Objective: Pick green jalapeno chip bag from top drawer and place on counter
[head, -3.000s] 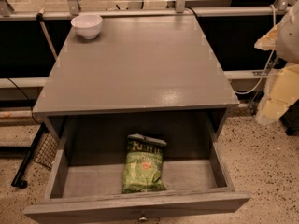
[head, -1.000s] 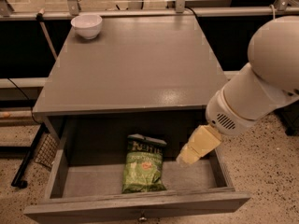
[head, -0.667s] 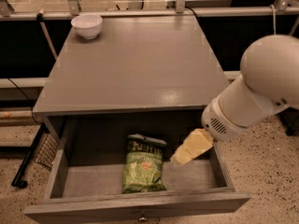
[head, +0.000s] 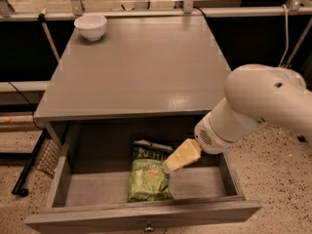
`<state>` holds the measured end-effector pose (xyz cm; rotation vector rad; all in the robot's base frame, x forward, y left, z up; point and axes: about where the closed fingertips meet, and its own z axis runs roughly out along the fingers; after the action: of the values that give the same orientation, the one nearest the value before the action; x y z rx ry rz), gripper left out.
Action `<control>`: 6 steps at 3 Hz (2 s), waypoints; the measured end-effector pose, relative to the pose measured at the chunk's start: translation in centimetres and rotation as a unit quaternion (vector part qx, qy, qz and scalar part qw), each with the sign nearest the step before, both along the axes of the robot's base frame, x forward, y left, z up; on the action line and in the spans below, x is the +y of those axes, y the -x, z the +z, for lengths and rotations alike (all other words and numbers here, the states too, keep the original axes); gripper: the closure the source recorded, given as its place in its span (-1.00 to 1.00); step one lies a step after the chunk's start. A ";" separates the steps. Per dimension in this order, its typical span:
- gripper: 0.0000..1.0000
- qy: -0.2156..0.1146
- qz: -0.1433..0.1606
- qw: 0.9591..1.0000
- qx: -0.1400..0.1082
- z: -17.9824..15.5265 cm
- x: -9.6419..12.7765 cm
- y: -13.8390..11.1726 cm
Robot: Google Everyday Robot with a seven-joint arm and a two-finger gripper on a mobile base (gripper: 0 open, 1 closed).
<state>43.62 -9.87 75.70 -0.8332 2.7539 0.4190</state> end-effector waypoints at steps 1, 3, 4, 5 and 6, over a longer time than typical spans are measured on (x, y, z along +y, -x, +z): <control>-1.00 0.000 -0.017 1.000 0.018 -2.5 2.6 -0.7; -1.00 0.006 -0.055 0.998 0.032 -6.5 6.6 -2.0; -1.00 0.015 -0.084 0.996 0.037 -7.8 7.5 -2.4; -1.00 0.015 -0.084 0.996 0.037 -7.8 7.5 -2.4; -1.00 0.010 -0.102 0.994 0.040 -8.3 7.7 -2.8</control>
Offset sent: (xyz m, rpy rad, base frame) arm 0.0223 0.0742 -0.0715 0.0006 0.0868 -0.0910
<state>46.47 -2.14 67.38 -0.5419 2.8855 0.3926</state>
